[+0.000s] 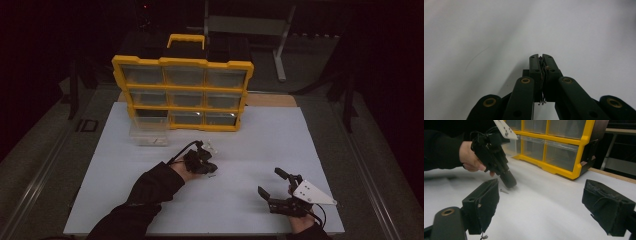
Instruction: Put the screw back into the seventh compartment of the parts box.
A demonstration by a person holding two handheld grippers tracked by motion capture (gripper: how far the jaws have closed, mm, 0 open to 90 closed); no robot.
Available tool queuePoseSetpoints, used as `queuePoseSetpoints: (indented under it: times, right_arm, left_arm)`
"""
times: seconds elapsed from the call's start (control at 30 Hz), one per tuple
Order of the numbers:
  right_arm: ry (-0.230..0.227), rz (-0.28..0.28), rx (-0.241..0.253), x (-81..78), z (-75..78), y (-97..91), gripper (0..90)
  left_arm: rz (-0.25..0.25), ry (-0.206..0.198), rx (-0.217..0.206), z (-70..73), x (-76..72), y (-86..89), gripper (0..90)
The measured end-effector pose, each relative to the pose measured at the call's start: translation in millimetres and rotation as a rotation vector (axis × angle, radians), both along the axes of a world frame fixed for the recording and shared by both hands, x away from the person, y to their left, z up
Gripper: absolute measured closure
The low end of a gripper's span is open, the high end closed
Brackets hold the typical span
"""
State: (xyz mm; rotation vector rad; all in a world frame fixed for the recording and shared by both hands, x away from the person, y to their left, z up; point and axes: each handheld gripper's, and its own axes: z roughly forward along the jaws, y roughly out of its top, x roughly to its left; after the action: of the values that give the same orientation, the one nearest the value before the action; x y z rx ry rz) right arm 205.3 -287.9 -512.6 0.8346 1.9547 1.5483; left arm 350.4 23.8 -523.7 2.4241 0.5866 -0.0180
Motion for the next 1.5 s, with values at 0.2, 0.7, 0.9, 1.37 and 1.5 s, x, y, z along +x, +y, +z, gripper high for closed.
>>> queuePoseSetpoints:
  times: [0.2,0.7,0.9,1.37,1.5]
  right_arm:
    - [-0.002,0.002,0.0,0.0,0.1,0.2,14.1]
    - [0.003,0.001,0.0,0.1,-0.5,1.1,14.1]
    - [0.004,0.002,-0.001,0.0,-0.6,1.6,14.1]
    - [0.003,0.003,-0.005,0.3,-0.8,2.0,14.1]
    - [0.001,0.002,-0.005,0.1,-0.6,1.8,14.1]
  left_arm:
    - [0.016,-0.004,-0.034,16.1,1.5,9.4,86.4]
    - [0.043,-0.029,-0.085,55.0,4.4,34.1,86.4]
    - [0.067,-0.049,-0.123,72.3,9.5,49.6,86.4]
    - [0.158,-0.107,-0.155,105.4,22.8,88.5,86.4]
    - [0.18,-0.121,-0.163,112.1,25.9,98.5,86.4]
